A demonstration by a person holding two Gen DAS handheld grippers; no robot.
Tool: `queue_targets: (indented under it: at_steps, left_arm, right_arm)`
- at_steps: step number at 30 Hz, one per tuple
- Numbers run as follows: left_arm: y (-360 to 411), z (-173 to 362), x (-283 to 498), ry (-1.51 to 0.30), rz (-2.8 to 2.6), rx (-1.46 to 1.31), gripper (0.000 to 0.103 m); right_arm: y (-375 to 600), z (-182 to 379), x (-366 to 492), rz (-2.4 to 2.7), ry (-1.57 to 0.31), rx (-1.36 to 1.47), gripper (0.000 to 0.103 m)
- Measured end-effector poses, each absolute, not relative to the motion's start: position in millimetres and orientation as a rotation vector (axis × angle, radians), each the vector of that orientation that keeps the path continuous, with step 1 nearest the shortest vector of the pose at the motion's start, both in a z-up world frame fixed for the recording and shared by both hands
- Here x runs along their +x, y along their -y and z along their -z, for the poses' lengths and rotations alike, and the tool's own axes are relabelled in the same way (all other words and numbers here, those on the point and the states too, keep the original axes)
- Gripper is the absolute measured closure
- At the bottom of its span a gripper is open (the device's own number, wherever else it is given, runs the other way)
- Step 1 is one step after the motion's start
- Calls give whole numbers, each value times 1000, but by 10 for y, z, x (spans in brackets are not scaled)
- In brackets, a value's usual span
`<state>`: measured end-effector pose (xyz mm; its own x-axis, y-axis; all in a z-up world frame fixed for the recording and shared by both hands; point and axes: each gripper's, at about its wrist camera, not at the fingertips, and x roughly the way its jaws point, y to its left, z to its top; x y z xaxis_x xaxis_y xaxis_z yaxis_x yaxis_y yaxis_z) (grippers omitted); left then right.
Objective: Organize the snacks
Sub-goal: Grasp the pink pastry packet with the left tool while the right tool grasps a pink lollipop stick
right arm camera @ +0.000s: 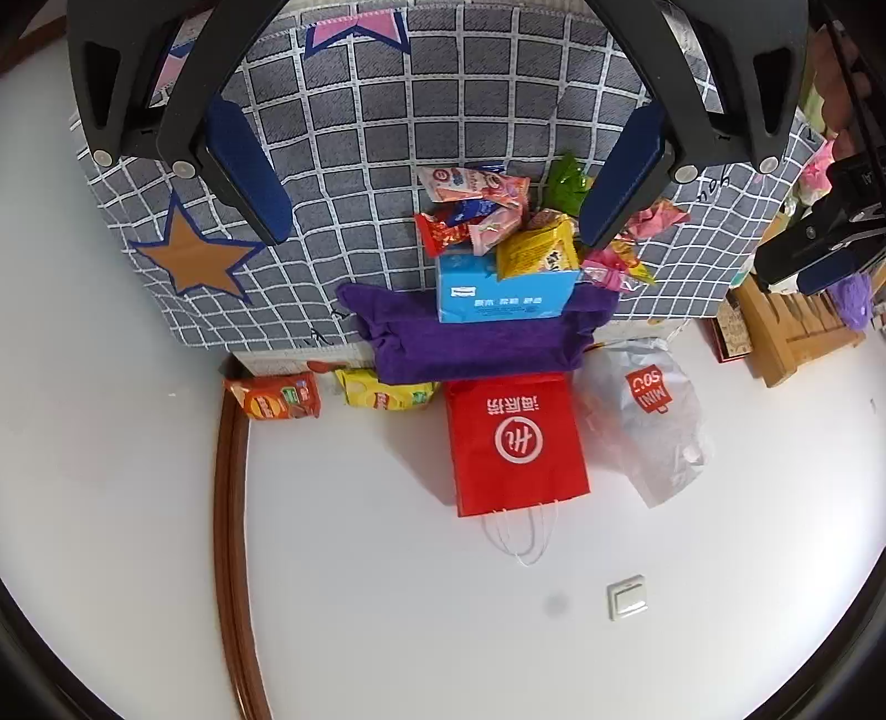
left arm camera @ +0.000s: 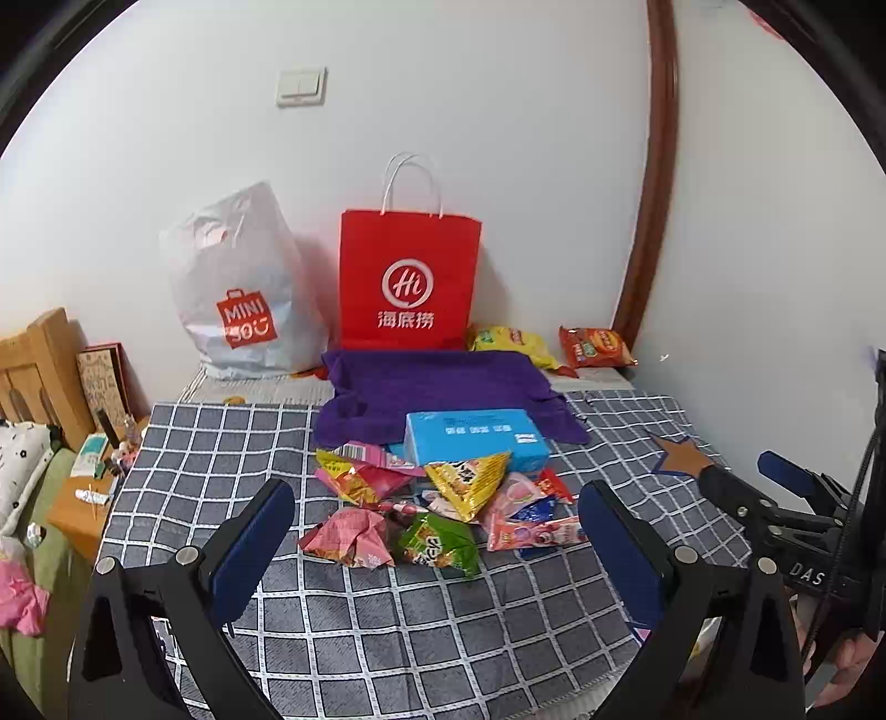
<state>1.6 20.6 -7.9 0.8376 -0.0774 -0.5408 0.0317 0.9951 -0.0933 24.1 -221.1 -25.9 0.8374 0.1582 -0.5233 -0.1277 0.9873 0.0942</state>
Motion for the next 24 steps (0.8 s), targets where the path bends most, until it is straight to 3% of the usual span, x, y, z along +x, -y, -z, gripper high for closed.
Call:
queue_targets:
  at_steps: [7,17,24]
  left_arm:
    - [-323,266,313,-656,75,-100,0]
    - [-554,542,641,-717,22,-109,0]
    - [-738,752,884,-767,-17,-120,0]
  right_arm:
    - [2311,404,440,-180,-541,130,0]
    - [2256,825,918,-154,-675,65,1]
    - [1937,1017,1117,-259,-695,-64,16]
